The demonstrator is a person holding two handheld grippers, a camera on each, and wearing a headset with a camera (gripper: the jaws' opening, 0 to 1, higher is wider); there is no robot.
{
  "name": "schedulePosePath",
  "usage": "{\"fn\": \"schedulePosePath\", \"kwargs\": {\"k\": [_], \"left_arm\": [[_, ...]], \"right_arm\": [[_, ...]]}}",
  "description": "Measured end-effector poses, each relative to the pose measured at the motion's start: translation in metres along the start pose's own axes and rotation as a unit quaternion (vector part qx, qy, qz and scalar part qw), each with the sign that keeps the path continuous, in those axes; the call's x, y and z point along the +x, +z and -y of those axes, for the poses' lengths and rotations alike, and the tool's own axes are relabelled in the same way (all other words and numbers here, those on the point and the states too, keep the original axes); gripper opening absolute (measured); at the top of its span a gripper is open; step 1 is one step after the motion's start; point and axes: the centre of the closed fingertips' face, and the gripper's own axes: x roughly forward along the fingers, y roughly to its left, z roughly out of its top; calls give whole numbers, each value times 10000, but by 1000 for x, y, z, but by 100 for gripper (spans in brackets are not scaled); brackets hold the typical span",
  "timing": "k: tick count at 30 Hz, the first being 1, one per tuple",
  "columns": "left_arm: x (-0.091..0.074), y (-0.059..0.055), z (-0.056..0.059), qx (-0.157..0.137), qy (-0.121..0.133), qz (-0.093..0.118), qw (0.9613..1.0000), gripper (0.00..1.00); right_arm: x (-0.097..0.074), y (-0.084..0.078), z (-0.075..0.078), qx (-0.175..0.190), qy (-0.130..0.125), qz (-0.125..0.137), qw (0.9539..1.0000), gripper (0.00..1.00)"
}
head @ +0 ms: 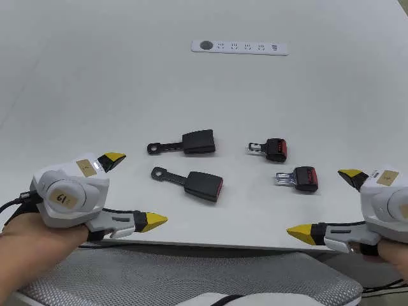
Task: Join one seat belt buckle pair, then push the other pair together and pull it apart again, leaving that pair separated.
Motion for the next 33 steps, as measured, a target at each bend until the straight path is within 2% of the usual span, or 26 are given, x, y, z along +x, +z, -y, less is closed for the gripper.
{"fn": "schedulePosePath", "kwargs": {"k": [16,23,26,28,33], "left_arm": [[2,-4,4,150,-74,-108,9998,93],[2,-4,3,120,-72,-128,9998,93],[2,-4,3,160,-45,-144,9998,93],[1,-2,2,158,-15,-105,9998,92],[2,-5,1,124,-27,-141,9998,93]], "right_arm": [[3,-8,-7,36,41,-36,10000,96],[1,-12,-7,124,2,-47,9999,96],[2,-12,-6,102,4,-48,9999,97],[2,-12,-2,105,-91,-41,9999,100],[2,-14,-1,3,-79,-75,9999,100]]}}
